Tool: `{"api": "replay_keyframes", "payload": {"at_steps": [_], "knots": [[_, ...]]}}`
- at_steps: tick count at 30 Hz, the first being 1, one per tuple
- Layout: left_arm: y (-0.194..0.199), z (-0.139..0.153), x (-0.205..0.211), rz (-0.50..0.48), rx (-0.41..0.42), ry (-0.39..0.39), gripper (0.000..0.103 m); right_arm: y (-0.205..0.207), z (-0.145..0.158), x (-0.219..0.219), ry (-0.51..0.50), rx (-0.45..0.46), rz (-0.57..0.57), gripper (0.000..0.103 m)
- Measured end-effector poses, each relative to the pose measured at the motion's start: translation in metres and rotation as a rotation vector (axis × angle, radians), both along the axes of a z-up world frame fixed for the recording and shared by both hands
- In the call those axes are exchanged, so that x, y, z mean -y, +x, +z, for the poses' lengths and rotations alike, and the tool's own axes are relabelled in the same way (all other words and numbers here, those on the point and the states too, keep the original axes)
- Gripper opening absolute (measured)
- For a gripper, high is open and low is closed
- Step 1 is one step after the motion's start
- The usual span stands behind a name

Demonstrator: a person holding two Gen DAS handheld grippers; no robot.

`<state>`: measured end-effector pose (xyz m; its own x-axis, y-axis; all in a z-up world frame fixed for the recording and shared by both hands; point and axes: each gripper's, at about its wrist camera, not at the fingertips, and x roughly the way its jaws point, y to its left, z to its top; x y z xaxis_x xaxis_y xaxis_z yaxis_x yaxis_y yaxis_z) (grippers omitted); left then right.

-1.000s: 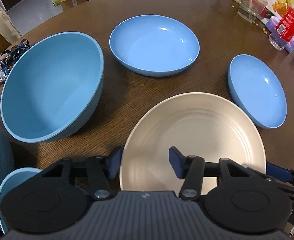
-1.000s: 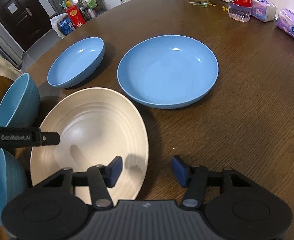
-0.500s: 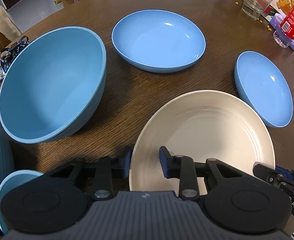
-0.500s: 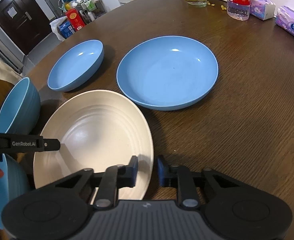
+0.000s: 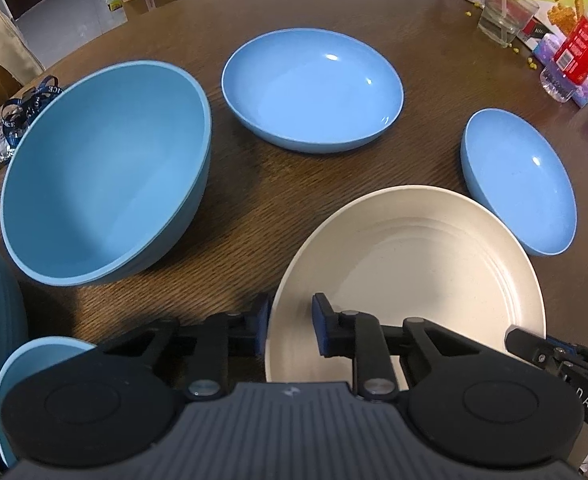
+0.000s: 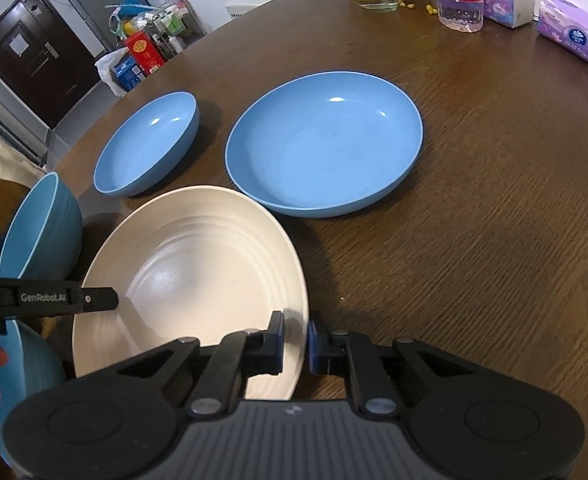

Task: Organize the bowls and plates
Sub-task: 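Close the left gripper on the cream plate rim while the right gripper also clamps it, then lift and carry the cream plate with both grippers across the table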

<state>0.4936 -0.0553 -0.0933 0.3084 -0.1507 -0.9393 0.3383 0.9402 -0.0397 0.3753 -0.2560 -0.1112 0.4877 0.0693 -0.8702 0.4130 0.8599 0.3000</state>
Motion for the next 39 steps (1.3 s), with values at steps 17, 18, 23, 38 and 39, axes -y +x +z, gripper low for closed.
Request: {"api": "replay_keyframes", "payload": {"at_steps": [17,18,23,38,39], "knots": [[-0.028,0.035,0.005,-0.005,0.071,-0.020,0.023,-0.032,0.025,0.009,-0.001,0.079,-0.016,0.011],[-0.031,0.038,0.006,-0.005,0.077,-0.022,0.023,-0.034,0.028,0.010,-0.001,0.084,-0.017,0.011],[-0.049,0.052,0.008,0.006,0.101,-0.031,0.023,-0.049,0.038,0.017,-0.003,0.106,-0.010,0.011],[-0.117,0.068,0.009,0.105,0.118,-0.051,0.023,-0.090,0.052,0.034,0.006,0.130,0.076,0.011],[-0.121,0.068,0.009,0.113,0.118,-0.050,0.023,-0.092,0.052,0.035,0.009,0.130,0.084,0.011]]}}
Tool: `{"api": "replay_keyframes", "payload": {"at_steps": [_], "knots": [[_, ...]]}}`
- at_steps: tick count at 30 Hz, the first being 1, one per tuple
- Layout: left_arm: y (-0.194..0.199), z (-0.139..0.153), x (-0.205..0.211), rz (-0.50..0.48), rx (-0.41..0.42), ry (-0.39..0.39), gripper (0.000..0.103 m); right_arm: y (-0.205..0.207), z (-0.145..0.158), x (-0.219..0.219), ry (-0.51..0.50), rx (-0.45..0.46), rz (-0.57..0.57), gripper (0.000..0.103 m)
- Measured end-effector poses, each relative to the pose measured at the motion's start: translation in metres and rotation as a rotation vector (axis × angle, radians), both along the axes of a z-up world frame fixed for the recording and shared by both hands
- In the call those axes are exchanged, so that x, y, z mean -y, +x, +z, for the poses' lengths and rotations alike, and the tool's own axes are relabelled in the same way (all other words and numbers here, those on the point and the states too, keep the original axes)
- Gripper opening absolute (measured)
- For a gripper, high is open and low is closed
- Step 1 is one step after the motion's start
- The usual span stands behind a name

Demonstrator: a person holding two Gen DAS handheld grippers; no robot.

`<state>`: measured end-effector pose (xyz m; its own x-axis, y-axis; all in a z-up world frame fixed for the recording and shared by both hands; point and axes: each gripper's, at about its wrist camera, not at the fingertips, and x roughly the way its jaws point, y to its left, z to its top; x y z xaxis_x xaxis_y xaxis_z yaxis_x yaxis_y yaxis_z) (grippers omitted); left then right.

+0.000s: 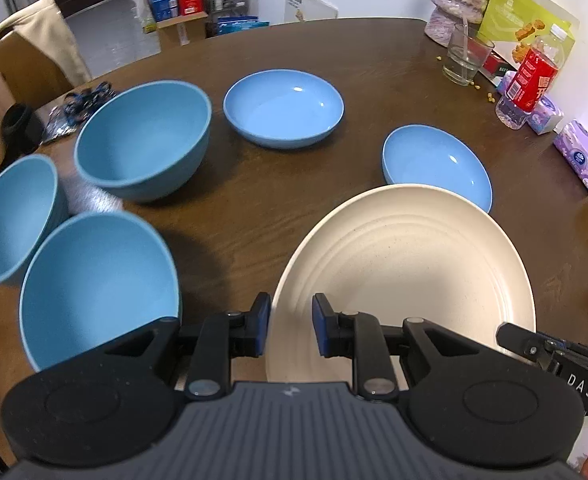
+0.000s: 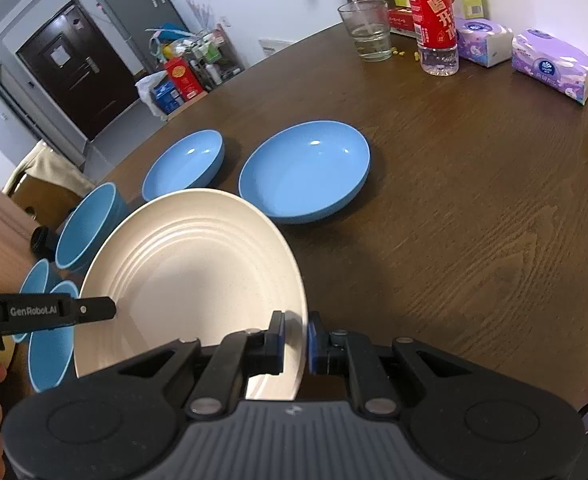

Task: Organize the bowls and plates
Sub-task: 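Lift and carry the cream plate with both grippers across the table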

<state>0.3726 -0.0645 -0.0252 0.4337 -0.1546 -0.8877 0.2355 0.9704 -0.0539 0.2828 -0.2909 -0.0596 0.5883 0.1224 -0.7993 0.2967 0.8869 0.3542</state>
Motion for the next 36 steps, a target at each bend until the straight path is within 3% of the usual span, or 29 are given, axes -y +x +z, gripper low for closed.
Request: {"api": "replay_keyframes", "payload": {"at_steps": [20,36], "knots": [[-0.077,-0.015,-0.013,0.186,-0.033,-0.033,0.023,-0.033,-0.010,0.003,-0.013,-0.020,0.156,0.010],[-0.105,-0.042,-0.038,0.292,-0.076,-0.043,0.023,-0.040,-0.030,-0.015,-0.030,-0.052,0.253,0.008]]}}
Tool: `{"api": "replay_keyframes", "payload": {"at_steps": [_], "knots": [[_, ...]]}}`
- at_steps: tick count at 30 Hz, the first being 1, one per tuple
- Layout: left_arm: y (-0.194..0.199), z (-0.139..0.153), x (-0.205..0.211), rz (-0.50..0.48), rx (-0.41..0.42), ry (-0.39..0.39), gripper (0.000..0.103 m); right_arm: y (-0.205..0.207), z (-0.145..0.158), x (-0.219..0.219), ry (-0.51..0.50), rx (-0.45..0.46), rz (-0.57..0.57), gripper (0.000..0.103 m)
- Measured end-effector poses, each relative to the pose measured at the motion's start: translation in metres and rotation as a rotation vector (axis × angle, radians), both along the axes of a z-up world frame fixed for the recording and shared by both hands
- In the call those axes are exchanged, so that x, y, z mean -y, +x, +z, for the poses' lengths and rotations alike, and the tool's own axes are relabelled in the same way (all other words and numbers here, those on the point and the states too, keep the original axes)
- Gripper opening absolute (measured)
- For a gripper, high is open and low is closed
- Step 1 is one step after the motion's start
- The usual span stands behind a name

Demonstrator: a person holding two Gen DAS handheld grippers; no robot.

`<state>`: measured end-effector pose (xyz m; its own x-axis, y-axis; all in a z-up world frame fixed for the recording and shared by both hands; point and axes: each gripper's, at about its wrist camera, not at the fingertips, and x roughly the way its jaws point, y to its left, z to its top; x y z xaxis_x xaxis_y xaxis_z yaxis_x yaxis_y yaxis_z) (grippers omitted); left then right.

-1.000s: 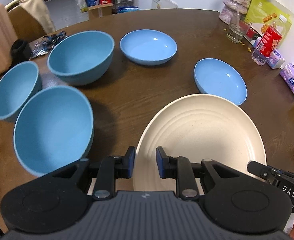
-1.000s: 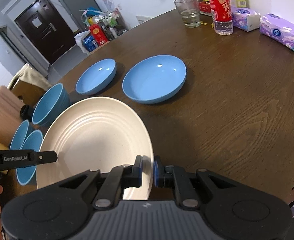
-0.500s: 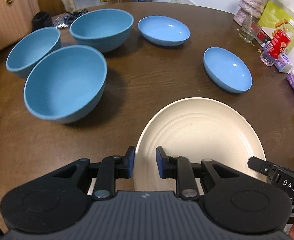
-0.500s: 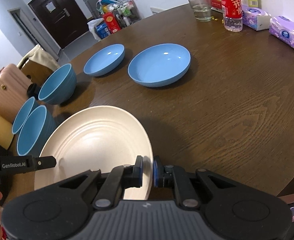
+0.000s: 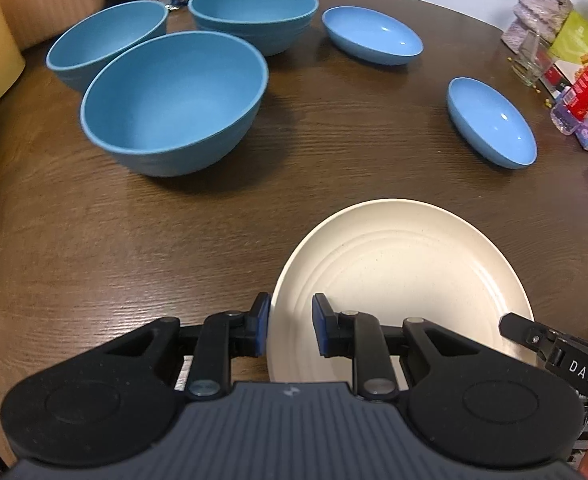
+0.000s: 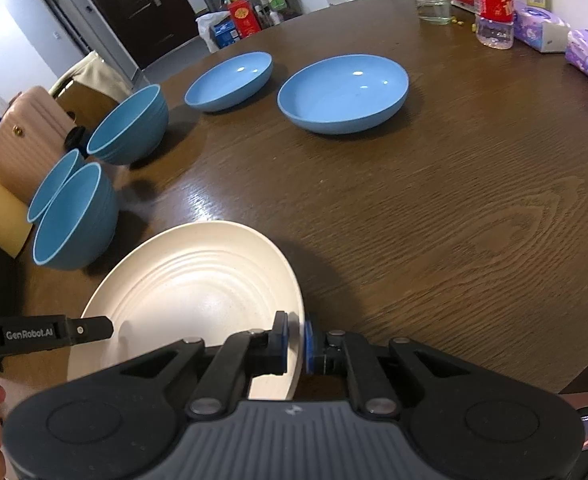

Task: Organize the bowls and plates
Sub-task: 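Lift and carry the cream plate with both grippers across the table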

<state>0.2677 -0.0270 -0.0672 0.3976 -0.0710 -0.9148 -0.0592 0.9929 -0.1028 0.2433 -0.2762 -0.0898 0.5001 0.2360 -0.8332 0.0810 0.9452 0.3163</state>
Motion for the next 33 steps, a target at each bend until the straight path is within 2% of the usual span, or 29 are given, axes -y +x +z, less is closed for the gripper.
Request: {"api": "replay_keyframes", "payload": {"at_steps": [18,33], "knots": [[0.012,-0.021,-0.017,0.041,0.028,0.033,0.023,0.015,-0.016,-0.024,-0.040,0.041,0.041,0.008],[0.014,-0.028,-0.012,0.015,0.030,0.058,0.023,0.020,-0.022,-0.030,-0.073,0.055,0.039,0.009]]}}
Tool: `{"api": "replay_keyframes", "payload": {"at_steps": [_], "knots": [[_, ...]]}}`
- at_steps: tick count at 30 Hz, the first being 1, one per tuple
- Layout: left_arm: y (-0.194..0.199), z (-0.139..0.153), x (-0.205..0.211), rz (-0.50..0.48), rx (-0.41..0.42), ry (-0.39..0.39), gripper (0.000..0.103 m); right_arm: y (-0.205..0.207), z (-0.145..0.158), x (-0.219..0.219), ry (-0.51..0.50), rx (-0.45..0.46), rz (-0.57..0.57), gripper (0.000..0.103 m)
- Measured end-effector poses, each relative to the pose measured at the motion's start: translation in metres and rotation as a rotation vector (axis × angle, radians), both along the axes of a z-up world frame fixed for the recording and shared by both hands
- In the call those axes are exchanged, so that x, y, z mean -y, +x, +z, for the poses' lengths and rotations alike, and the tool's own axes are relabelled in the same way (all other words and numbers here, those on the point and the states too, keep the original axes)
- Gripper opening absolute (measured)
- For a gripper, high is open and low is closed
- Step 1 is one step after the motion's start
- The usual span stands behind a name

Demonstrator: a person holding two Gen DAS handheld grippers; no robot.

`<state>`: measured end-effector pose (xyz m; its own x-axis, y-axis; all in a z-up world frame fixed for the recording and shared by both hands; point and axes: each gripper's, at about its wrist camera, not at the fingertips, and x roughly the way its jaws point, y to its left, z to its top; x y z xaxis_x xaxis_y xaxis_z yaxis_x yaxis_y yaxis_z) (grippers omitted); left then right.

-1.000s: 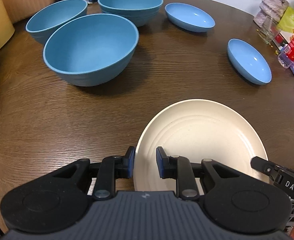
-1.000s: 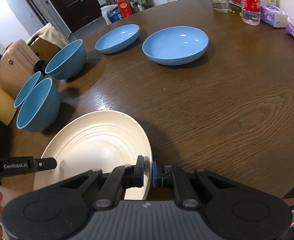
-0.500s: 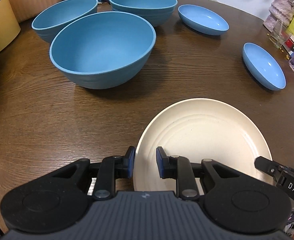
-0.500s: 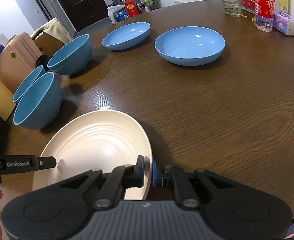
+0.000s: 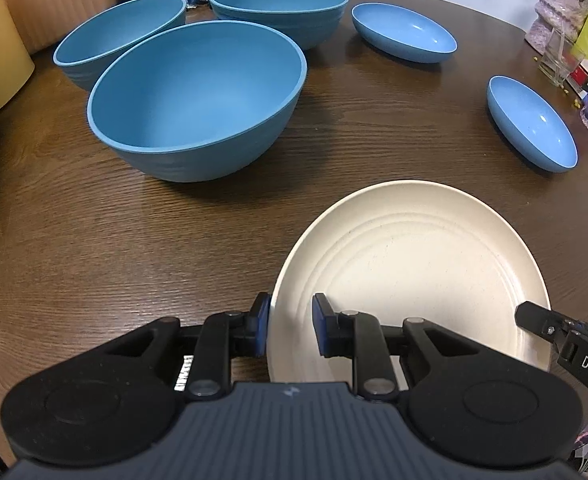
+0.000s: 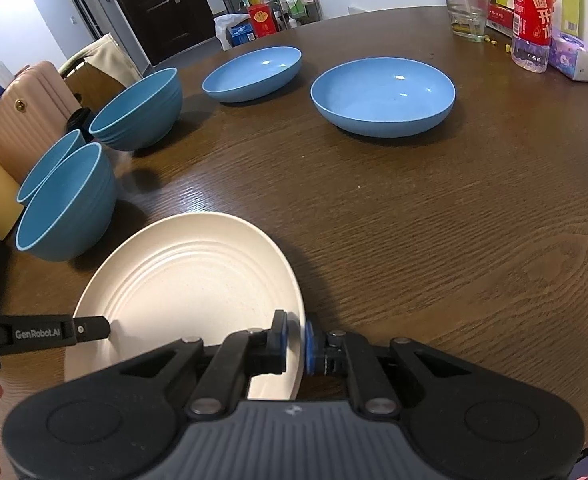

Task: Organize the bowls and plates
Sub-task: 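Lift and carry the cream plate with both grippers across the table, then lower the cream plate onto the table and open both grippers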

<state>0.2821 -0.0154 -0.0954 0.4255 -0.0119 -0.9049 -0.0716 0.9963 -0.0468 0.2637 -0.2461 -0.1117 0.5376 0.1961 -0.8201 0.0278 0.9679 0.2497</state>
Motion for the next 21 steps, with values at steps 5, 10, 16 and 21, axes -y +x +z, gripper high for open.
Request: {"api": "replay_keyframes", "payload": {"at_steps": [5,10,16,21], "knots": [[-0.003,0.007,-0.002,-0.003,0.015,-0.006,0.031,0.001,0.003,0.005,0.019,-0.013,-0.012,0.019],[-0.014,0.025,-0.007,0.012,0.063,0.013,0.063,-0.007,0.018,0.008,0.024,0.021,0.001,0.063],[-0.037,0.049,-0.012,0.056,0.113,0.016,0.103,-0.020,0.033,0.010,0.015,0.030,0.010,0.103],[-0.055,0.060,-0.008,0.081,0.115,0.001,0.103,-0.032,0.043,0.013,-0.001,0.026,0.029,0.103]]}}
